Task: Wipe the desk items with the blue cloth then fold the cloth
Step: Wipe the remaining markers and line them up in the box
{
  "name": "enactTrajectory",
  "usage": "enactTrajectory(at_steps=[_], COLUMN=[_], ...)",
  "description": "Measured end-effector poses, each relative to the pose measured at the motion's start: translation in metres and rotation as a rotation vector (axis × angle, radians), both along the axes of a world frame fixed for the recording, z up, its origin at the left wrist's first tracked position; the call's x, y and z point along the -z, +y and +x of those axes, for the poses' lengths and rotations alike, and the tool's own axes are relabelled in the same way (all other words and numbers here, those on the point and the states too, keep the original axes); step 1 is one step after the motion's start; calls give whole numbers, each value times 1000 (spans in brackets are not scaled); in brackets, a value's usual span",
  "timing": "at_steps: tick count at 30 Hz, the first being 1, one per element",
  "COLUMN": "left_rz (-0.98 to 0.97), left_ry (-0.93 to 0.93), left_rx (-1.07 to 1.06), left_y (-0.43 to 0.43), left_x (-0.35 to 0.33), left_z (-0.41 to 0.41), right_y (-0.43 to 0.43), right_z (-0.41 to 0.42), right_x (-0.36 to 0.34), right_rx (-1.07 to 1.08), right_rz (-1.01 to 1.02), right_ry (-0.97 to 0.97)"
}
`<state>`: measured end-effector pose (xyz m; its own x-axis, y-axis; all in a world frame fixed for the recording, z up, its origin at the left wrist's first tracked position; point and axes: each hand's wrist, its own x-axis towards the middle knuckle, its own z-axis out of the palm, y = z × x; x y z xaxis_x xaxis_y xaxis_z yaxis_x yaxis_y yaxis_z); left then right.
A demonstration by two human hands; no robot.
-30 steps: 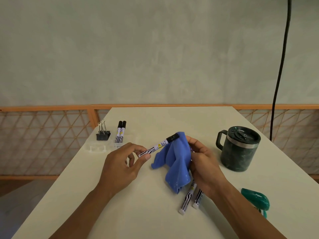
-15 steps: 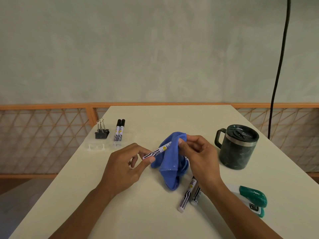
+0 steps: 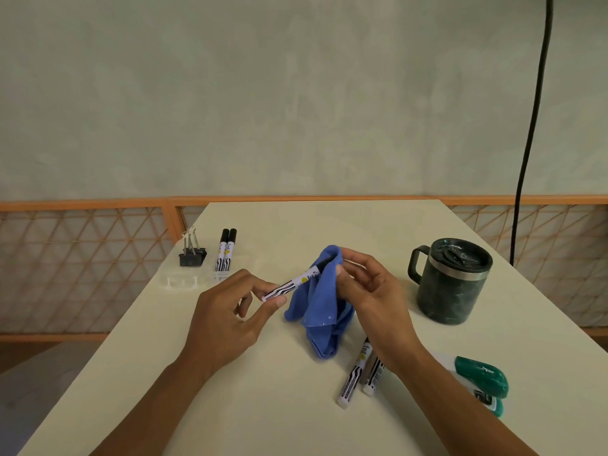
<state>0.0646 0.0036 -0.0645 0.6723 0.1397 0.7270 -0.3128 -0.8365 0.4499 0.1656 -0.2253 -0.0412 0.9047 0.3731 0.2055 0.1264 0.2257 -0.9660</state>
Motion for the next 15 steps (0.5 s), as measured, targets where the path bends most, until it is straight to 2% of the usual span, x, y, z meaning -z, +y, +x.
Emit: enactTrajectory(at_steps=[15], left_rz=[47], left_ry=[-31], left_rx=[16], left_y=[-3], left_x=[5], left_z=[2], right_y=[5], right_z=[9], right_x=[5], right_rx=[164], right_rz=[11], right_ry=[-22])
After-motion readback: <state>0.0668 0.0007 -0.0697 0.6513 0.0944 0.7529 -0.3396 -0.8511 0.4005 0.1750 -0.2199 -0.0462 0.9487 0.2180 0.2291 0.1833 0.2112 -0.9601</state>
